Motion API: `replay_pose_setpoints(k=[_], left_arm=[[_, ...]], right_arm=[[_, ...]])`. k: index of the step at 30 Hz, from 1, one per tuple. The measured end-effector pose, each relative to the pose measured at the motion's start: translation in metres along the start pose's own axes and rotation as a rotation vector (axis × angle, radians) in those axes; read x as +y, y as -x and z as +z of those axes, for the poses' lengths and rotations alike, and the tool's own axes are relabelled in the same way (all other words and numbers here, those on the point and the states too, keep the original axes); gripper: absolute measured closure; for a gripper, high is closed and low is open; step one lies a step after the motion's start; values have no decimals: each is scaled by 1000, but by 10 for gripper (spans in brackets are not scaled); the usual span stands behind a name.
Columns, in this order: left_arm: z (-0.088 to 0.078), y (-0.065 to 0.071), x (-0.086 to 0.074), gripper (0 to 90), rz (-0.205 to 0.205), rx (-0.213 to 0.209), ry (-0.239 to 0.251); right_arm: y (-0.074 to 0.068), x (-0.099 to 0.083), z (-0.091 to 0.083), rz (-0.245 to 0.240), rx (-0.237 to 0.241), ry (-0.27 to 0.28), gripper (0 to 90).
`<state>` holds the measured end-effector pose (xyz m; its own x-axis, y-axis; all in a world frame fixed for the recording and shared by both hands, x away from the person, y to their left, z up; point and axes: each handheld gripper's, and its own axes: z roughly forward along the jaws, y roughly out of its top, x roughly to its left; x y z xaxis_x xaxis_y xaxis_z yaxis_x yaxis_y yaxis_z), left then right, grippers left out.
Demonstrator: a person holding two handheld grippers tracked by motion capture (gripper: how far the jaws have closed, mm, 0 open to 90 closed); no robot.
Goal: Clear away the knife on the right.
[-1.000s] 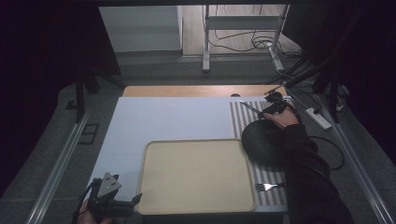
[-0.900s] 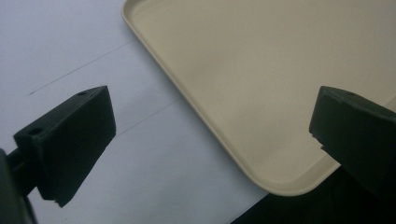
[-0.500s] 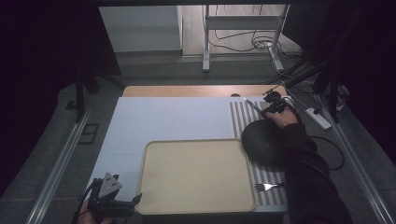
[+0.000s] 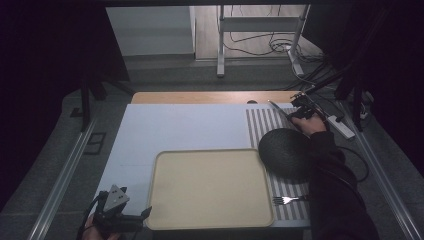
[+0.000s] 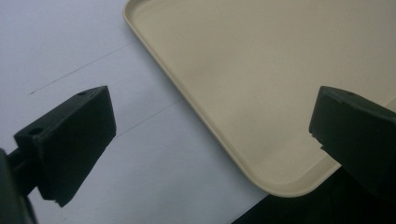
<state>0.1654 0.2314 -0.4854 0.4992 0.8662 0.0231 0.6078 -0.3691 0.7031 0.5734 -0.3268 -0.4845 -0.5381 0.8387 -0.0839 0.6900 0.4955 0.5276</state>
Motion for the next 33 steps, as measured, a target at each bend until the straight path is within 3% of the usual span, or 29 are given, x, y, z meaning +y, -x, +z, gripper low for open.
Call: replay_pose_setpoints(k=[3, 11, 33], left_arm=[[0, -1, 0, 5, -7, -4, 4], [-1, -1, 0, 4, -12, -6, 8], [-1, -1, -1, 2, -12, -5, 13]], right_arm=[[3, -2, -9, 39, 18, 26, 778], [-6, -5, -21, 66, 50, 52, 777], [-59, -16, -47, 17, 99, 94, 777]])
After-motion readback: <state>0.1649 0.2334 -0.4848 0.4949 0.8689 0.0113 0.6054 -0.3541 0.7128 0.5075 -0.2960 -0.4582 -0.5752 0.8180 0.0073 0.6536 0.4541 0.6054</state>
